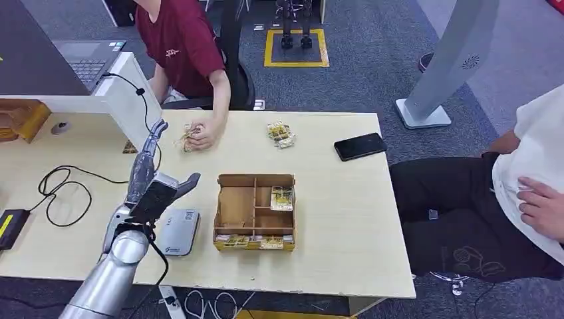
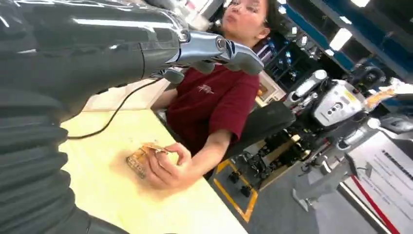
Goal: Pass the card to the sensor for recognition and then transmit it.
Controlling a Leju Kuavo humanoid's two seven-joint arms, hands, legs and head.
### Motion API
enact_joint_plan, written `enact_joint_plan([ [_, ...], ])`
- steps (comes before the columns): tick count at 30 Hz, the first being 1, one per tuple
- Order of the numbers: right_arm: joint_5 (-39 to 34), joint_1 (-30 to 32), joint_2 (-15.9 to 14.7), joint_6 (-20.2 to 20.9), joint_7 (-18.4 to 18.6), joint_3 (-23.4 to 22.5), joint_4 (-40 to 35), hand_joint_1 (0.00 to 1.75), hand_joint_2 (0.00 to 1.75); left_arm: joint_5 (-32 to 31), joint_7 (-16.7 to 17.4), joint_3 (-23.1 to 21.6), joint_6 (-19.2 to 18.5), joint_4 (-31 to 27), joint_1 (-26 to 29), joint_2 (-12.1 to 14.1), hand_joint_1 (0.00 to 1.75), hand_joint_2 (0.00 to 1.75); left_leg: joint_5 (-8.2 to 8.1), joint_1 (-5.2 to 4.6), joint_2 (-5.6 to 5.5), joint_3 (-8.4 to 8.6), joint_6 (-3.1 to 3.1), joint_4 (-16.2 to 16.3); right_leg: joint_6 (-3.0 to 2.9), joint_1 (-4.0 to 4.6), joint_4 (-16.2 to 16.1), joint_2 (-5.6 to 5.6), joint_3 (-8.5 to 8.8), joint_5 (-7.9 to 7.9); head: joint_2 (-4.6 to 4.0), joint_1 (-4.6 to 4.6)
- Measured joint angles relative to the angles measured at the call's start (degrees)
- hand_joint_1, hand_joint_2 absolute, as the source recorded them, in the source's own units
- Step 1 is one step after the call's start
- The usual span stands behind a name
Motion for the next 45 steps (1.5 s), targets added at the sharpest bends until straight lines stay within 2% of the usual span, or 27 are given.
enact_joint_plan([
  [3, -0.28, 0.06, -0.05, 0.13, 0.33, -0.07, 0.0, 0.0, 0.0, -4.52, -2.08, -2.57, -0.75, -2.15, 1.61, 1.05, 0.0, 1.75, 0.0, 0.0, 0.0, 0.0, 0.0, 0.0, 0.0, 0.0, 0.0, 0.0, 0.01, 0.0, 0.0, 0.04],
  [4, -0.63, 0.06, -0.07, 0.15, 0.29, -0.2, 0.0, 0.0, 0.0, -6.93, -2.19, -4.1, 0.01, -4.1, 3.07, 1.42, 0.0, 1.75, -0.01, 0.0, 0.06, 0.02, -0.01, 0.0, 0.0, 0.0, 0.0, 0.07, 0.01, 0.0, 0.0, 0.0],
  [6, -1.33, 0.35, -0.07, 0.24, 0.2, -0.52, 0.0, 0.0, 0.0, -12.65, -2.24, -8.34, 2.44, -7.8, 5.97, 2.71, 0.0, 1.75, -0.05, -0.01, 0.07, 0.0, 0.01, 0.0, 0.01, 0.0, -0.01, 0.09, -0.01, -0.03, 0.0, 0.0],
  [10, -1.71, 0.47, -0.07, 0.17, 0.22, -0.96, 0.0, 0.0, 0.0, -22.38, -1.12, -15.29, 9.18, -11.5, 10.68, 3.94, 0.0, 1.75, -0.16, -0.02, 0.07, -0.02, 0.03, 0.0, 0.04, 0.0, -0.04, 0.09, -0.02, -0.07, 0.0, 0.0],
  [14, -1.75, 0.52, -0.07, 0.04, 0.4, -1.44, -0.02, 0.0, 0.0, -32.44, 3.29, -20.94, 16.88, -11.57, 13.02, 4.79, 0.0, 1.75, -0.18, -0.01, 0.07, -0.01, 0.02, 0.0, 0.05, -0.01, -0.05, 0.08, -0.01, -0.07, 0.0, 0.0],
  [18, -1.73, 0.52, -0.07, 0.02, 0.37, -1.55, -0.02, 0.0, 0.0, -33.63, 3.99, -24.98, 19.47, -10.11, 14.63, 5.21, 0.0, 1.75, -0.17, -0.01, 0.07, 0.01, 0.01, 0.0, 0.05, -0.01, -0.04, 0.08, 0.0, -0.07, 0.0, 0.0],
  [26, -1.92, 0.55, -0.07, -0.13, 0.42, -1.88, -0.07, 0.0, 0.0, -34.14, 4.98, -28.09, 19.4, -8.59, 16.19, 5.14, 0.0, 1.75, -0.14, -0.01, 0.06, 0.01, 0.01, 0.0, 0.04, -0.01, -0.02, 0.07, 0.01, -0.06, 0.0, 0.0],
  [35, -1.03, 0.52, -0.07, -0.22, 0.42, -1.88, -0.07, 0.0, 0.0, -41.3, 10.36, -28.7, 20.39, -3.5, 16.02, 3.98, 0.0, 1.75, -0.14, -0.01, 0.06, 0.01, 0.01, 0.0, 0.04, -0.01, -0.03, 0.07, 0.01, -0.06, 0.0, 0.0],
  [39, -0.94, 0.51, -0.07, -0.39, 0.42, -1.88, -0.07, 0.0, 0.0, -41.74, 11.86, -28.68, 20.8, -0.64, 15.37, 2.69, 0.0, 1.75, -0.14, -0.01, 0.06, 0.01, 0.01, 0.0, 0.04, -0.01, -0.03, 0.06, 0.01, -0.06, 0.0, 0.0],
  [45, -0.85, 0.48, -0.07, -0.39, 0.42, -1.88, -0.07, 0.0, 0.0, -46.39, 16.4, -27.18, 21.96, 3.73, 14.0, 0.13, 0.0, 1.75, -0.14, -0.01, 0.05, 0.01, 0.01, 0.0, 0.04, -0.01, -0.02, 0.05, 0.01, -0.06, 0.0, 0.0],
])
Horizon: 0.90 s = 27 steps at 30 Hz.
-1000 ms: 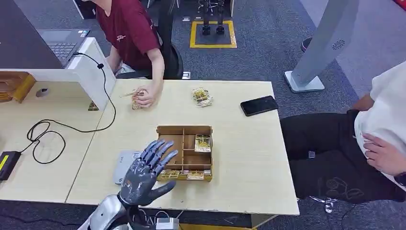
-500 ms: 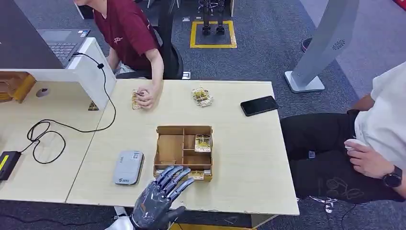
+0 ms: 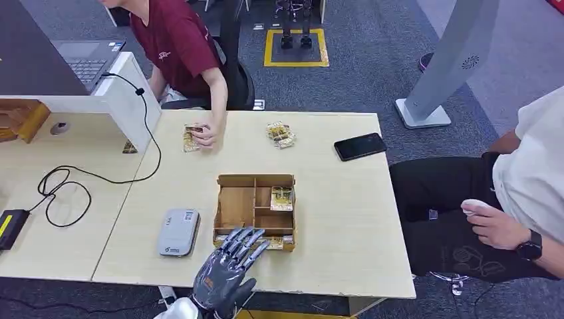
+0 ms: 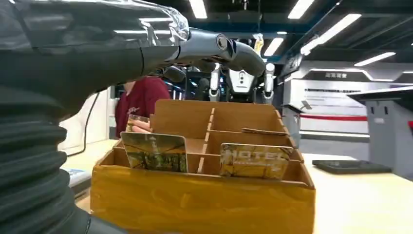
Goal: Pass the card to the sensor for recognition and then transmit it.
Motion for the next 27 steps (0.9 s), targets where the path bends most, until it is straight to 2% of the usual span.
enact_joint_plan([
  [4, 0.0, 0.0, 0.0, -0.15, 0.0, 0.0, 0.0, 0.0, 0.0, -1.25, 1.3, 1.45, 0.02, 1.78, -0.66, -1.62, 0.0, 1.75, 0.0, 0.0, 0.0, 0.0, 0.0, 0.0, 0.0, 0.0, 0.0, 0.0, 0.0, 0.0, 0.0, 0.0],
  [12, 0.31, 0.0, 0.0, -0.07, 0.0, 0.0, -0.04, 0.0, 0.0, -1.73, 1.4, 3.61, -1.18, 3.13, -0.85, -3.82, 0.0, 1.75, 0.0, 0.0, 0.0, 0.0, 0.0, 0.0, 0.0, 0.0, 0.0, 0.0, 0.0, 0.0, 0.0, 0.0],
  [27, 0.94, -0.02, 0.02, 0.0, -0.04, 0.0, -0.31, 0.0, 0.0, -2.93, 2.41, 6.58, -3.8, 3.13, -0.88, -6.49, 0.0, 1.75, 0.0, 0.0, 0.0, 0.0, 0.0, 0.0, 0.0, 0.0, 0.0, 0.0, 0.0, 0.0, 0.0, 0.0],
])
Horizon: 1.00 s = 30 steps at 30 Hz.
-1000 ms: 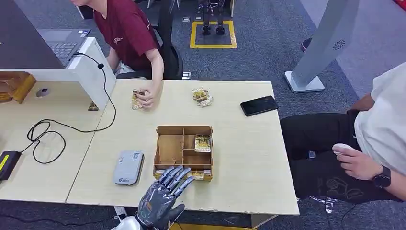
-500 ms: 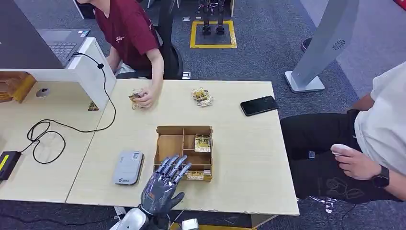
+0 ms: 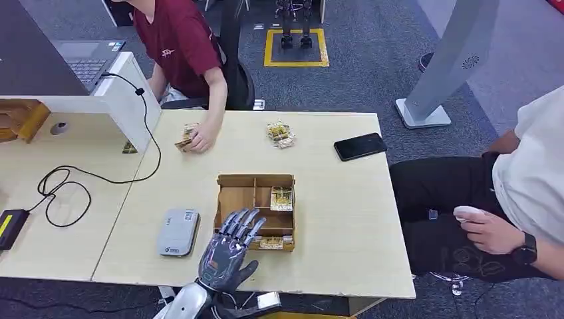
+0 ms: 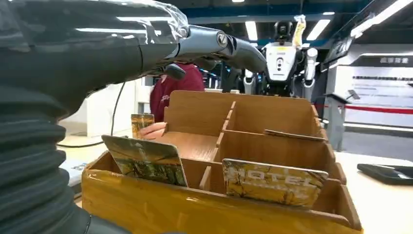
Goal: Pass the card to the sensor for recognition and then transmit it.
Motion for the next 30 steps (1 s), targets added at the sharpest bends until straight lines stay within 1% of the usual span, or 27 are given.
enact_joint_plan([
  [13, 0.0, -0.01, 0.02, 0.0, 0.0, 0.0, 0.0, 0.0, 0.0, -0.02, 0.02, 0.7, -0.26, 0.0, 0.0, -0.44, 0.0, 1.75, 0.0, 0.0, 0.0, 0.0, 0.0, 0.0, 0.0, 0.0, 0.0, 0.0, 0.0, 0.0, 0.0, 0.0],
  [19, 0.09, -0.01, 0.07, 0.04, -0.07, 0.0, 0.0, 0.0, 0.0, -1.42, 0.2, 2.42, -1.96, 0.0, 0.0, -1.16, 0.0, 1.75, 0.0, 0.0, 0.0, 0.0, 0.0, 0.0, 0.0, 0.0, 0.0, 0.0, 0.0, 0.0, 0.0, 0.0],
  [30, 0.24, -0.06, 0.31, 0.26, -0.39, 0.0, -0.42, 0.0, 0.0, -4.26, 1.18, 5.16, -3.89, 0.02, 0.03, -2.6, 0.0, 1.75, 0.0, 0.0, 0.0, -0.01, 0.0, 0.0, 0.0, 0.0, 0.0, 0.0, 0.0, 0.0, 0.0, -0.02],
])
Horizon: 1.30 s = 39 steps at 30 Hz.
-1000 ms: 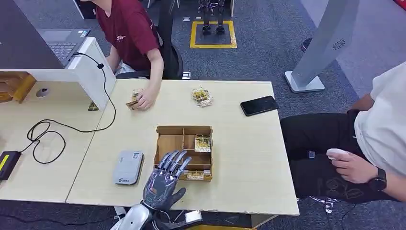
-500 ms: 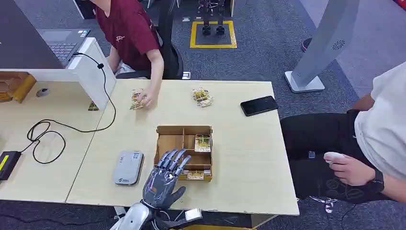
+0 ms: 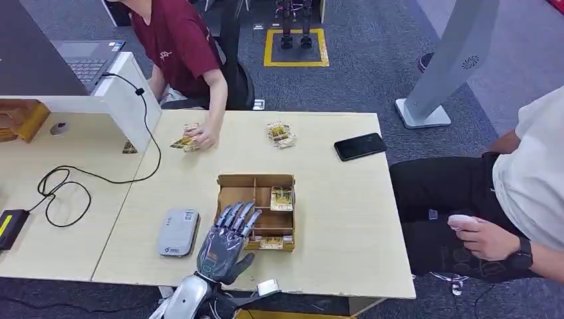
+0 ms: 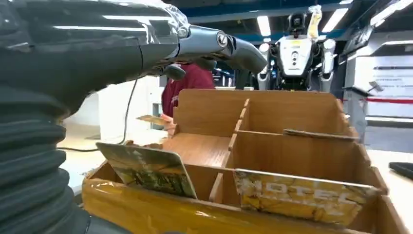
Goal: Pass the card to the sensor for recognition and then transmit it.
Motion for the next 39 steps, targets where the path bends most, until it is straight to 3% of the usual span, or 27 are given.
enact_joint_plan([
  [18, 0.72, -0.29, 0.33, 0.0, -0.09, 0.0, -0.09, 0.0, 0.0, -3.28, 0.81, 3.85, -2.25, 0.02, 0.03, -1.92, 0.0, 1.75, 0.0, 0.0, 0.0, 0.0, 0.0, 0.0, 0.0, 0.0, 0.0, 0.0, 0.0, 0.0, 0.0, 0.02],
  [19, 0.72, -0.3, 0.35, 0.0, -0.09, 0.0, -0.09, 0.0, 0.0, -3.3, 0.81, 3.96, -2.27, 0.02, 0.03, -2.03, 0.37, 1.75, 0.0, 0.0, -0.01, 0.0, 0.0, 0.0, 0.0, 0.0, 0.0, -0.01, 0.0, 0.0, 0.0, 0.0],
  [20, 0.72, -0.32, 0.37, -0.02, -0.09, 0.0, -0.11, 0.0, 0.0, -3.3, 0.81, 4.02, -2.29, 0.02, 0.03, -2.03, 1.61, 1.75, 0.0, 0.0, -0.01, 0.0, 0.0, 0.0, 0.0, 0.0, 0.0, -0.02, 0.0, 0.0, 0.0, 0.02],
  [21, 0.74, -0.35, 0.44, -0.07, -0.09, 0.0, -0.11, 0.0, 0.0, -3.3, 0.81, 4.09, -2.4, 0.02, 0.03, -2.05, 1.75, 1.75, 0.0, 0.0, -0.01, 0.0, 0.0, 0.0, 0.0, 0.0, 0.0, -0.02, 0.0, 0.0, 0.0, 0.02],
  [30, 0.81, -0.5, 0.63, -0.09, 0.13, 0.0, -0.42, 0.0, 0.0, -3.45, -0.02, 5.51, -4.22, 0.02, 0.24, -2.84, 1.75, 1.75, 0.0, 0.0, -0.01, 0.0, 0.0, 0.0, 0.0, 0.0, 0.0, -0.02, 0.0, 0.0, 0.0, 0.02],
  [33, 0.9, -0.5, 0.66, -0.07, 0.13, 0.0, -0.5, 0.0, 0.0, -3.56, -0.46, 5.68, -4.35, 0.02, 0.24, -3.06, 1.52, 1.75, 0.0, 0.0, -0.01, 0.0, 0.0, 0.0, 0.0, 0.0, 0.0, -0.02, 0.0, 0.0, 0.0, 0.02],
  [35, 0.9, -0.5, 0.66, -0.07, 0.13, 0.0, -0.54, 0.0, 0.0, -3.85, -0.68, 5.81, -4.68, 0.02, 0.24, -3.13, 1.48, 1.75, 0.0, 0.0, -0.01, 0.0, 0.0, 0.0, 0.0, 0.0, 0.0, -0.01, 0.0, 0.0, 0.0, 0.02],
  [37, 0.94, -0.5, 0.66, -0.09, 0.13, 0.0, -0.55, 0.0, 0.0, -3.96, -0.99, 5.84, -4.81, 0.02, 0.21, -3.17, 1.01, 1.75, 0.0, 0.0, -0.01, 0.0, 0.0, 0.0, 0.0, 0.0, 0.0, -0.02, 0.0, 0.0, 0.0, 0.02],
  [38, 0.98, -0.51, 0.66, -0.09, 0.11, 0.0, -0.55, 0.0, 0.0, -3.98, -1.03, 5.84, -4.85, 0.02, 0.24, -3.26, 0.99, 1.75, 0.0, 0.0, -0.01, 0.0, 0.0, 0.0, 0.0, 0.0, 0.0, -0.01, 0.0, 0.0, 0.0, 0.02],
  [39, 0.98, -0.51, 0.66, -0.09, 0.09, 0.0, -0.57, 0.0, 0.0, -3.98, -1.07, 5.84, -4.85, 0.02, 0.25, -3.34, 0.79, 1.75, 0.0, 0.0, -0.01, 0.0, 0.0, 0.0, 0.0, 0.0, 0.0, -0.02, 0.0, 0.0, 0.0, 0.02],
])
